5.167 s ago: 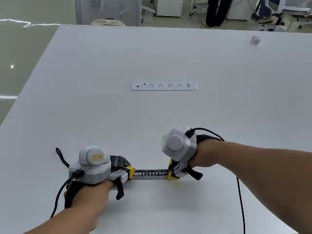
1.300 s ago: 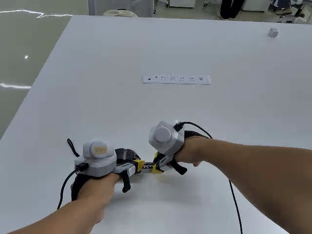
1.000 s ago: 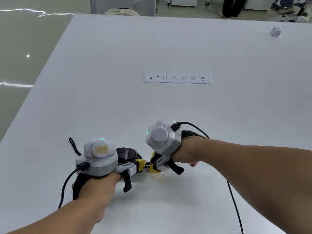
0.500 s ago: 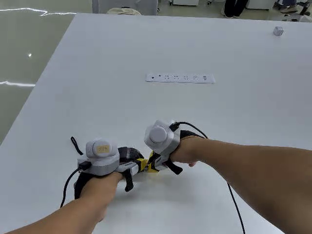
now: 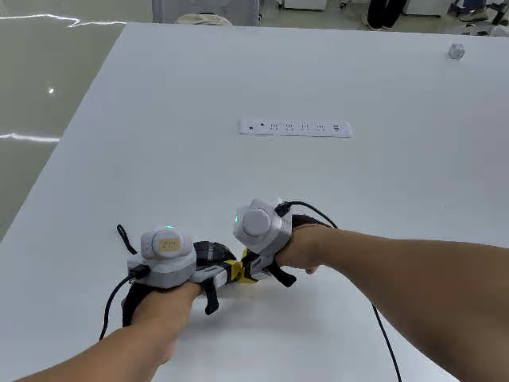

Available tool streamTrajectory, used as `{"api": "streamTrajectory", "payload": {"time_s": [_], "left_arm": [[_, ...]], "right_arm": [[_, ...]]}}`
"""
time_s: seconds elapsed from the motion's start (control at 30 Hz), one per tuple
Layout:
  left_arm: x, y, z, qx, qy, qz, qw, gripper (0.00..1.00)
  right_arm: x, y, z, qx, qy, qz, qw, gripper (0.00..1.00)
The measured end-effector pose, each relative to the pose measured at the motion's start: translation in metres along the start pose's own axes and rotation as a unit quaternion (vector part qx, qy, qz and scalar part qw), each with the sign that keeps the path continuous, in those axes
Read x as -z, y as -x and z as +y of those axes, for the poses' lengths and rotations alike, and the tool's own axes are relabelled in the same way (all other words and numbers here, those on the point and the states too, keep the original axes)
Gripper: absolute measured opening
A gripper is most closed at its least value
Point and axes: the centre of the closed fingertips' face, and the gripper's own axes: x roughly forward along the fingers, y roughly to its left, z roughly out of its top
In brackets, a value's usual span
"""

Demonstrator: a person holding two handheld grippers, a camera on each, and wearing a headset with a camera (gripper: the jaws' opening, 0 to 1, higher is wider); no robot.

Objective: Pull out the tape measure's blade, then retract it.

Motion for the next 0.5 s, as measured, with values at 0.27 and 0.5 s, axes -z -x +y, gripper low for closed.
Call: {"api": "streamTrajectory", "payload": {"time_s": [0.27, 0.5], "left_arm": [[0.0028, -0.0012, -0.0007, 0.009, 0.0, 0.0, 1.0, 0.63], [0.0029, 0.0059, -0.0001, 0.056, -0.067, 0.0, 0.9962, 0.63]], "right_arm": [[-0.0005, 0.0001, 0.0005, 0.0, 0.013, -0.004, 0.9999, 0.14], [-0.0011, -0.0002, 0.0004, 0.0, 0.014, -0.005, 0.9999, 0.14]]}}
